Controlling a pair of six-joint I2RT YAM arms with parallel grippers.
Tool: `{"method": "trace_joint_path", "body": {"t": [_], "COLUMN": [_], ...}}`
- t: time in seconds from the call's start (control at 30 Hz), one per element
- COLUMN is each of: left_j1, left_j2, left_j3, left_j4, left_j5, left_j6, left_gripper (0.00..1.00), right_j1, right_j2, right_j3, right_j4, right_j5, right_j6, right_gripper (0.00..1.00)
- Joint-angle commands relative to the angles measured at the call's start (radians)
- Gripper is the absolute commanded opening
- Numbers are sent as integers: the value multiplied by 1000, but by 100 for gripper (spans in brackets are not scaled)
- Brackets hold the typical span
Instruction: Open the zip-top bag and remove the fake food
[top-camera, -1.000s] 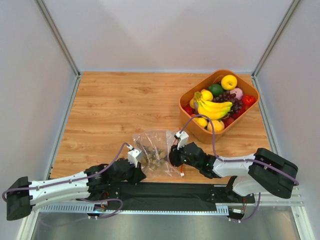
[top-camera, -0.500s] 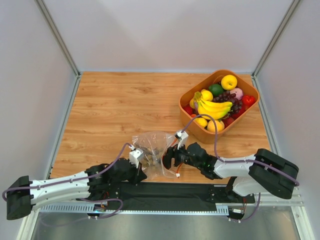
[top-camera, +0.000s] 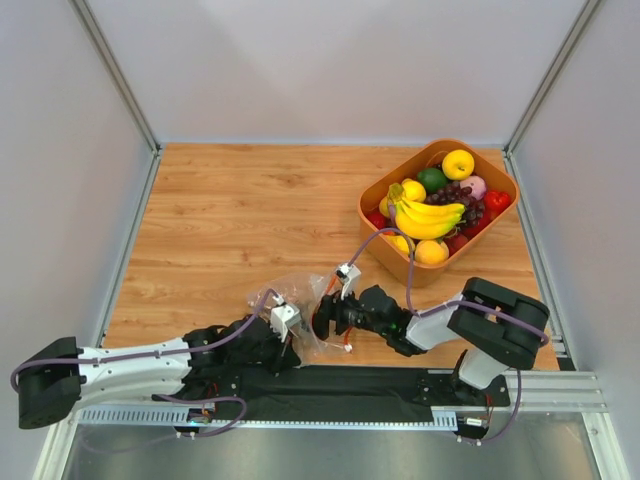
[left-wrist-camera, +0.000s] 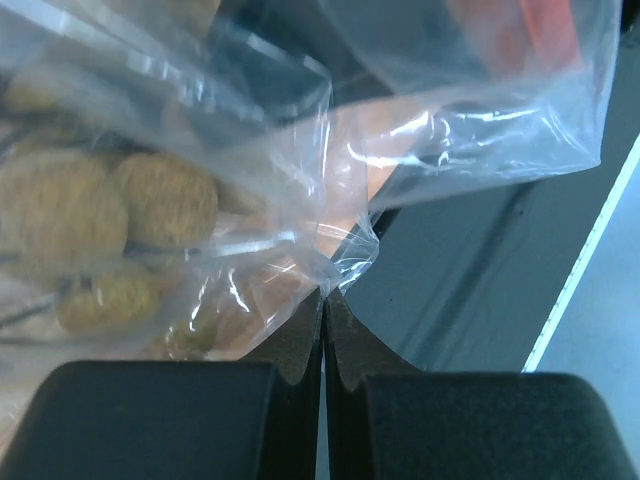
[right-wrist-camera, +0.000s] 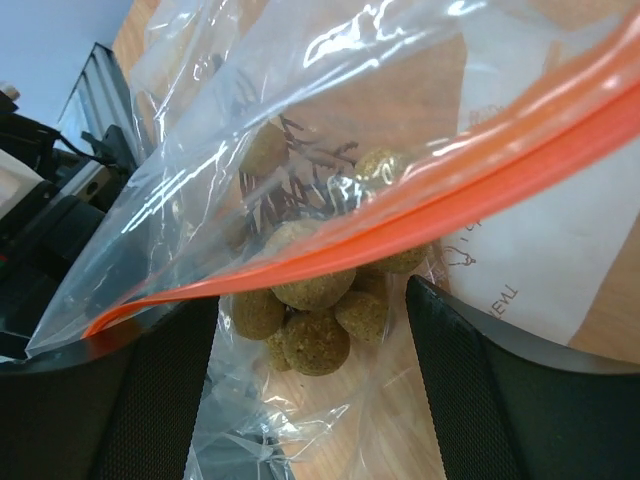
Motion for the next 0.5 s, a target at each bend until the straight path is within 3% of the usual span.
{"method": "trace_joint_path", "body": {"t": [0.0,0.27,0.47], "left_j1": [0,0,0], "left_j2": [32,46,38], "left_j3": [20,33,36], "left_j4": [109,101,98], "left_j5": [41,29,26], "left_j6": [48,72,74], "left_gripper": [0,0,0], "right_j1": [11,54,111], "right_j2": [66,171,158], "right_j3": [25,63,114], "right_j4": [252,297,185], "right_j5": [-64,-115,-101], "right_j6": [57,59,15], "right_gripper": [77,77,75]}}
